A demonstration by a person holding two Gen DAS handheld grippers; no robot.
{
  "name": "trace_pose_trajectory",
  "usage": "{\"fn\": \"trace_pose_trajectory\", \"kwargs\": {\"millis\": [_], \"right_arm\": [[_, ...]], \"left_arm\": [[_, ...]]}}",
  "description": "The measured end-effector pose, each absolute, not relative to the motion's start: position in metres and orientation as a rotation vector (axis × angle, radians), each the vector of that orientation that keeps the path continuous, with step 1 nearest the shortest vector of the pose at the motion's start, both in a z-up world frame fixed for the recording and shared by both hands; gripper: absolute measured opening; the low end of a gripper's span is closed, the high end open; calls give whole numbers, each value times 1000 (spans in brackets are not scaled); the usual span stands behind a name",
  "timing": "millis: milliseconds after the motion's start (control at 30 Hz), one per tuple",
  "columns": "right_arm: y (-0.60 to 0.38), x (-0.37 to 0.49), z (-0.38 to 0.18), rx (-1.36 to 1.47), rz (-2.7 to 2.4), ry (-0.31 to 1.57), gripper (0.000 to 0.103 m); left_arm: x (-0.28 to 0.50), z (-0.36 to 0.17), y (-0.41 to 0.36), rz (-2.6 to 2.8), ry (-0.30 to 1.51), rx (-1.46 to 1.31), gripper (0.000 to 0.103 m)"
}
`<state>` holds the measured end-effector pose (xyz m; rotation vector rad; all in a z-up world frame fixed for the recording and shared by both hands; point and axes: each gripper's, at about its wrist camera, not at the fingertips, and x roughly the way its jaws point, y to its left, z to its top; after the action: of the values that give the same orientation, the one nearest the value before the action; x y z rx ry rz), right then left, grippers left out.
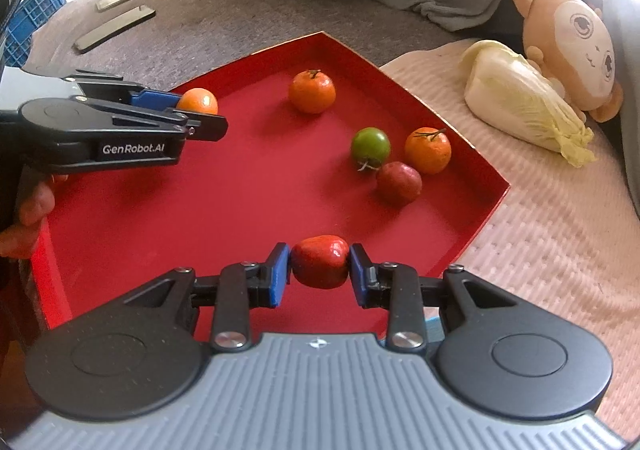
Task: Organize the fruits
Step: 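Carry the orange tomato in the left gripper and red tomato in the right to the tiger plate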
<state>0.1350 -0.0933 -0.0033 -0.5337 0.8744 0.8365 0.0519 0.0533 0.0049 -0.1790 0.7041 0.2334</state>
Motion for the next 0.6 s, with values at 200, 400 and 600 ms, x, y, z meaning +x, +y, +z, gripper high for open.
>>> {"fn": "trace_pose_trajectory", "kwargs": {"millis": [200, 400, 600], "right_arm": [[-89, 132, -3, -538, 844, 871, 38], [-89, 133, 3, -525, 843, 855, 37], [-94, 134, 11, -507, 839, 840, 38]], "left_arm": [[50, 5, 49, 226, 709, -169, 37], [48, 3, 42, 216, 719, -145, 37], [49, 4, 32, 202, 723, -117, 37]]}}
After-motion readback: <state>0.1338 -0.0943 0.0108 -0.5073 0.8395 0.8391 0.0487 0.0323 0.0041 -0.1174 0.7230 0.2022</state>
